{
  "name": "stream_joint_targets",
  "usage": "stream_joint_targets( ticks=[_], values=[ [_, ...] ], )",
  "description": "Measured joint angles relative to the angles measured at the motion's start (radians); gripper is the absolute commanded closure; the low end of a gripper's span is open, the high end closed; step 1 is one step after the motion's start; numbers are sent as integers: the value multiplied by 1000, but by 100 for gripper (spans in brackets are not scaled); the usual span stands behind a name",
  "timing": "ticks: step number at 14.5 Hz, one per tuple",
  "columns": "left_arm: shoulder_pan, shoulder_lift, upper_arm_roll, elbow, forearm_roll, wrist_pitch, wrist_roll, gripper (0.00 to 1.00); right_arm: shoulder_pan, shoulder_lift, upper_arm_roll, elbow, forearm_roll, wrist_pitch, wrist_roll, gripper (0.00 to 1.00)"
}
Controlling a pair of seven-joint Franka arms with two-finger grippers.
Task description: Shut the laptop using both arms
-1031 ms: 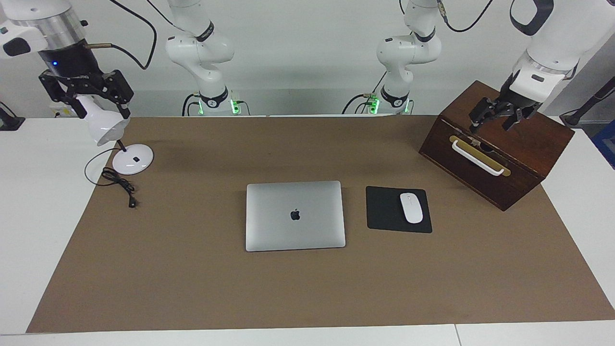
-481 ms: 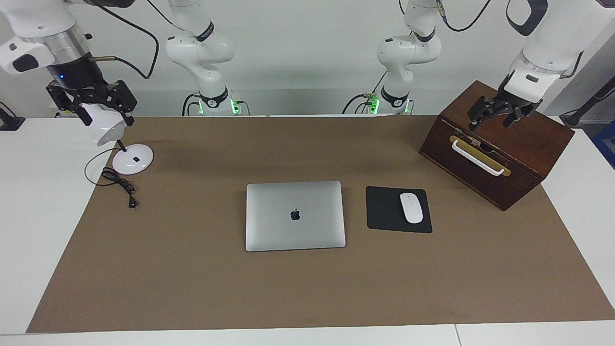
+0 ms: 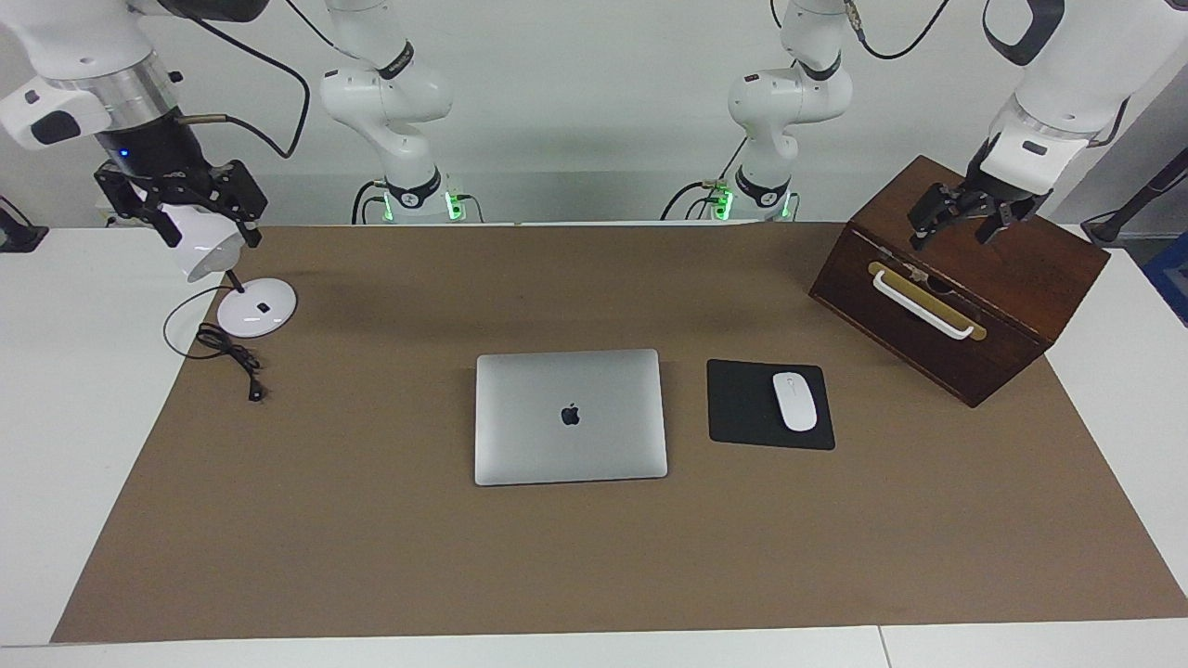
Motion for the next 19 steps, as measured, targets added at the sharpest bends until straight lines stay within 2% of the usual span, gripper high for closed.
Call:
stream_joint_targets(
  ticks=[19],
  values=[
    [0,0,-9,-1,-29,0,0,0,0,-8,2,-11,0,0,0,0]
  ],
)
